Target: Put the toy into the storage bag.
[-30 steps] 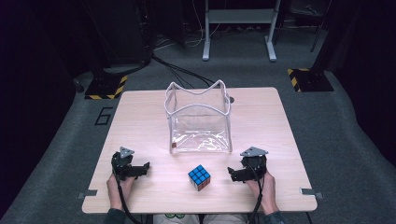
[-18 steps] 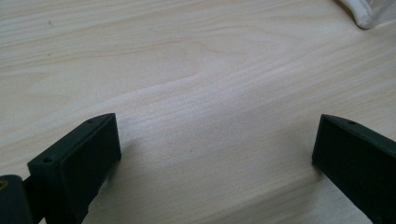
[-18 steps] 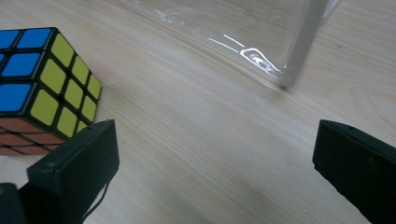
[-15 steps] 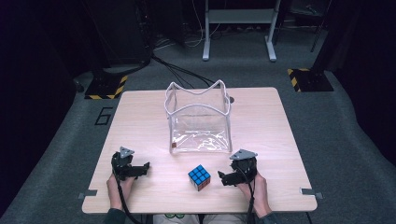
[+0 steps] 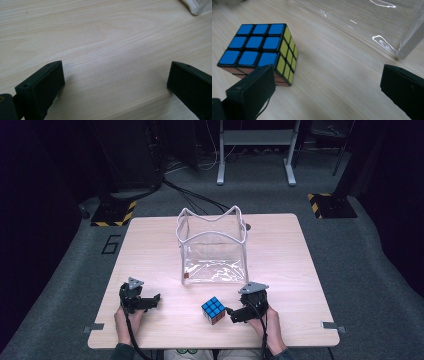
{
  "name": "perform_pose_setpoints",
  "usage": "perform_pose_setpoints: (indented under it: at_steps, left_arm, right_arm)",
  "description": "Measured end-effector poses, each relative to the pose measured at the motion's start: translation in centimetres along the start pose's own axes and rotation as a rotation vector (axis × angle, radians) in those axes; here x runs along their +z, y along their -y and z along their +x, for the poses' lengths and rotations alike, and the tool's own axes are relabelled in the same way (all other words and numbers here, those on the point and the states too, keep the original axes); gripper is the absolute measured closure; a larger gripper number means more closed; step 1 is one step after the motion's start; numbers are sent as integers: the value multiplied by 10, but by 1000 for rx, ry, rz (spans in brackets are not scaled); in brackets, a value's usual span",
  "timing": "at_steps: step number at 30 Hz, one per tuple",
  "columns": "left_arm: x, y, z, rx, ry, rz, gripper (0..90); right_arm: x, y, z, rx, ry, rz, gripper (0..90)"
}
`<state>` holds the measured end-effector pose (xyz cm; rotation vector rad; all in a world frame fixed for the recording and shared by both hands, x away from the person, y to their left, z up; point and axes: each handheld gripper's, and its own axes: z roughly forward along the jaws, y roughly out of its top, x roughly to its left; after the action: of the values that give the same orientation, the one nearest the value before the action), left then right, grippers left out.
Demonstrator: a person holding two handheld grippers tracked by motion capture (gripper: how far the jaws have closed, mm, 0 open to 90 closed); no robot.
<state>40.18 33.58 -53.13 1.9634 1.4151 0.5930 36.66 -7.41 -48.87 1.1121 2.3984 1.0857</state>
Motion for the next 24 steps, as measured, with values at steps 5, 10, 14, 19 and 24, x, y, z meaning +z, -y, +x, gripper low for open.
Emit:
perform_pose_setpoints:
  at_steps: [5,10,14,19,24]
  left_arm:
    - [0,0,0,-1,0,1,11]
    - [0,0,0,-1,0,1,11]
    - [0,0,0,0,0,1,12]
    - [0,0,0,-1,0,1,12]
    - [0,0,0,0,0,1,13]
  right_arm:
    - [-2,-4,6,-6,-21,-5,0]
    - [-4,-8,13,-16,-34,-11,0]
    - [-2,-11,19,-28,-44,-5,0]
    - [2,-15,28,-49,-60,1,0]
    - [6,-17,35,-61,-73,4,0]
